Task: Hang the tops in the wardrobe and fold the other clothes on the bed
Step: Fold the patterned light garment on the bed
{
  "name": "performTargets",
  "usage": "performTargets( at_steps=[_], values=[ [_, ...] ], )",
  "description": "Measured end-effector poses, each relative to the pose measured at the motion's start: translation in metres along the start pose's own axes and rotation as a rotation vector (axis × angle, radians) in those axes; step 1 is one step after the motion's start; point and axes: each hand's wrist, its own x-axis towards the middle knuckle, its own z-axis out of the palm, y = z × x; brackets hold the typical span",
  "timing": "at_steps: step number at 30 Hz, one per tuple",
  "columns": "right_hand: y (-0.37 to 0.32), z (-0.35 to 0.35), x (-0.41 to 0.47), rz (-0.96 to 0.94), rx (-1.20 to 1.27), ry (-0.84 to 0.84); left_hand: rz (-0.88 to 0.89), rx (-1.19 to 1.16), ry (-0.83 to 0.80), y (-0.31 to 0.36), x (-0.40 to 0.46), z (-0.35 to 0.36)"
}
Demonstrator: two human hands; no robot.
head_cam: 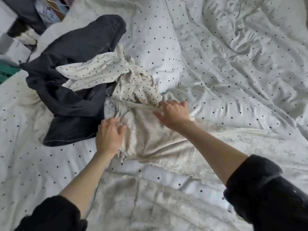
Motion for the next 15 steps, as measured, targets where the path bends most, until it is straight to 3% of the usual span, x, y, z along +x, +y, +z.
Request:
performTargets(
  at_steps=[3, 6, 9, 12, 15],
  values=[
    [-0.031, 0.003, 0.028, -0.031, -0.040, -0.077, 0.046, 0.145, 0.024, -0.010, -0.005, 0.009],
    [-0.049, 0.006, 0.046, -0.036, -0.062, -0.029, 0.088, 0.206, -0.008, -0.019, -0.007, 0.008],
    [-0.063, 0.007, 0.060, -0.010, 0.076, -0.028, 0.148, 0.113, -0.017, -0.033, -0.008, 0.003],
    [-0.068, 0.007, 0.070, 0.014, 0.253, -0.069, 0.061, -0.091, -0.016, -0.041, -0.013, -0.001],
    [-0.073, 0.005, 0.082, 0.036, 0.408, -0.013, 0.008, -0.217, 0.129, -0.050, -0.014, -0.009]
  ],
)
